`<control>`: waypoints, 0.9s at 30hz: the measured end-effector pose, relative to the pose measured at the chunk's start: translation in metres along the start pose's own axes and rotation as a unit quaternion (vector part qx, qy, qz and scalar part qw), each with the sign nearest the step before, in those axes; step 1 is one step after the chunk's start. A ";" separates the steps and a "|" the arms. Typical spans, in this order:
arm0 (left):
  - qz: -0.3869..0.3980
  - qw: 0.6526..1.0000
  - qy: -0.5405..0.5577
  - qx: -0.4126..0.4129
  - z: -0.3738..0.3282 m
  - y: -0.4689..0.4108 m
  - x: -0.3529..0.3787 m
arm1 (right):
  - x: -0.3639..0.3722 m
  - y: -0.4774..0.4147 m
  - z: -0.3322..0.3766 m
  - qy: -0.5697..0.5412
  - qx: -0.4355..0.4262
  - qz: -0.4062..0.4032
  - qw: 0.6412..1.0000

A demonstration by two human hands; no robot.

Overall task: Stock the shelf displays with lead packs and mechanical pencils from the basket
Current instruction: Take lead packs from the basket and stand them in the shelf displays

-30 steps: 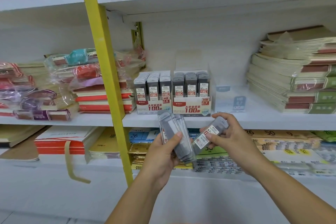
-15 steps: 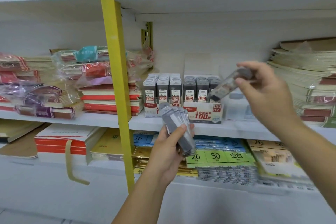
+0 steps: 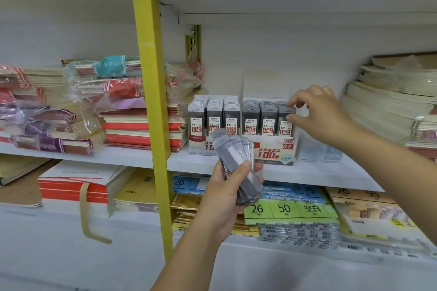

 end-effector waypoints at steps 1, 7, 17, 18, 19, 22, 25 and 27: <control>-0.001 1.000 -0.026 0.003 -0.001 0.001 0.000 | 0.000 0.001 0.000 0.008 0.010 -0.010 1.000; -0.028 0.995 -0.095 0.025 -0.010 0.009 0.003 | -0.010 0.048 0.033 -0.155 -0.018 -0.093 0.983; -0.025 0.976 -0.193 0.097 -0.032 0.008 0.026 | 0.005 0.080 0.065 -0.449 0.028 0.038 0.892; -0.023 0.976 -0.194 0.099 -0.033 0.007 0.028 | 0.005 0.078 0.062 -0.460 0.038 0.032 0.886; -0.022 0.977 -0.191 0.096 -0.033 0.005 0.028 | 0.005 0.075 0.057 -0.483 0.050 0.029 0.874; -0.016 0.982 -0.171 0.076 -0.030 0.001 0.025 | 0.002 0.067 0.044 -0.546 0.080 0.039 0.833; -0.025 0.983 -0.172 0.052 -0.026 0.002 0.022 | -0.001 0.064 0.037 -0.581 0.066 0.069 0.808; -0.029 0.985 -0.167 0.045 -0.025 0.003 0.022 | -0.002 0.067 0.038 -0.579 0.057 0.090 0.808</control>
Point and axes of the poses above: each hand's wrist, its own y-axis away from the middle knuckle, its own x-axis out of the palm, z = x × y, the point moved 2 cm from there along -y, towards the middle knuckle, and after that the axes turned 3 degrees about y, right-handed, at the moved point
